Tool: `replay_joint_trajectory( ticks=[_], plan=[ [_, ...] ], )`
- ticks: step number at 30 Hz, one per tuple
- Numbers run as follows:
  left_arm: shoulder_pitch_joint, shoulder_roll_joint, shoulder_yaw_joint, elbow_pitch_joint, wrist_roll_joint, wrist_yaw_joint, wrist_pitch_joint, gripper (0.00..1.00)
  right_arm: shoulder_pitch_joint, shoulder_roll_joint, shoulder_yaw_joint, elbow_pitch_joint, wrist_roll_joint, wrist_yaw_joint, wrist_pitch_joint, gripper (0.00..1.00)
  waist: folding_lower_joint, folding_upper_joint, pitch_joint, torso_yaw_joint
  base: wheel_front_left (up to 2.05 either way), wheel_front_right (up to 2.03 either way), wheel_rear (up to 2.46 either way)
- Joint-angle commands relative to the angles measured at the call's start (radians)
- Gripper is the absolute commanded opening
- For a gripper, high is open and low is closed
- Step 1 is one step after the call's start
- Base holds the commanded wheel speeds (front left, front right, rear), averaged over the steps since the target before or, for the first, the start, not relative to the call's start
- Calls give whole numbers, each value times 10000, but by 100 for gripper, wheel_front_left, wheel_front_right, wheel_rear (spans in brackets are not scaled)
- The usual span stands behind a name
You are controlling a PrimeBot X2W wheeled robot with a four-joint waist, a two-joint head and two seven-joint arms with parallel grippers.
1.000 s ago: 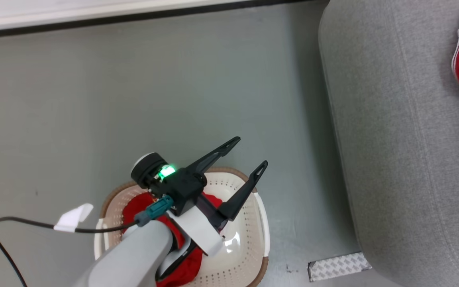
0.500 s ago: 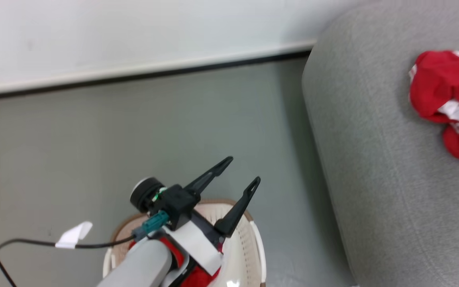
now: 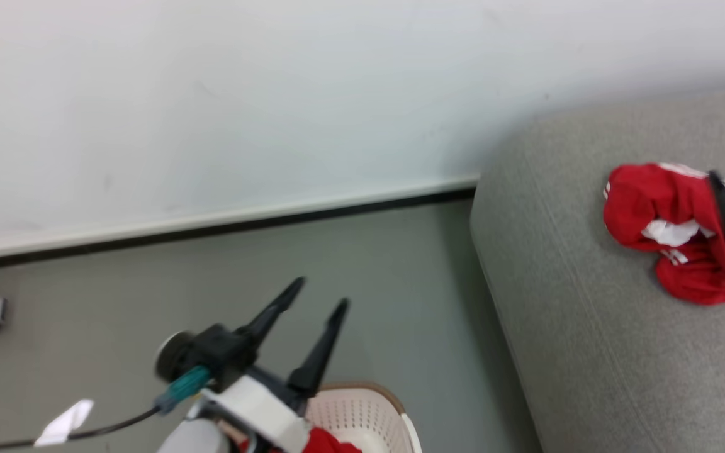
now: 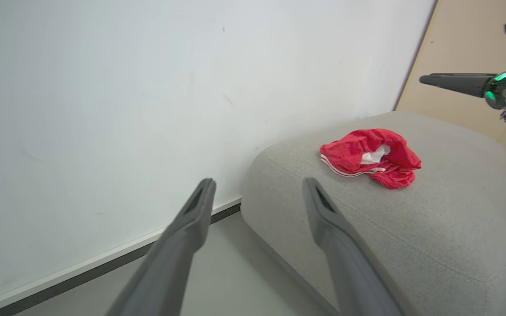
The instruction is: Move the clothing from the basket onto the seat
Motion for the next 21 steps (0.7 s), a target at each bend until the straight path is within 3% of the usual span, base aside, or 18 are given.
replay_joint_trajectory(
  ticks=[1,11,21],
  plan=[
    [357,140,276,-49,-68,92,-3,100,313,28,78,-248,109,-25,-268,100,3,-1,-499,220,0,0,0],
    [1577,492,1835,-255,-30,536,-4,100,1588,992,22,-1166,-410,-25,-1719,100,3,-1,-1177,759,0,0,0],
    [2355,-159,3306,272,50,981,-4,100,3420,2166,-1217,-1970,-1861,-24,-2395,100,3,-1,-1303,1504,0,0,0]
  ],
)
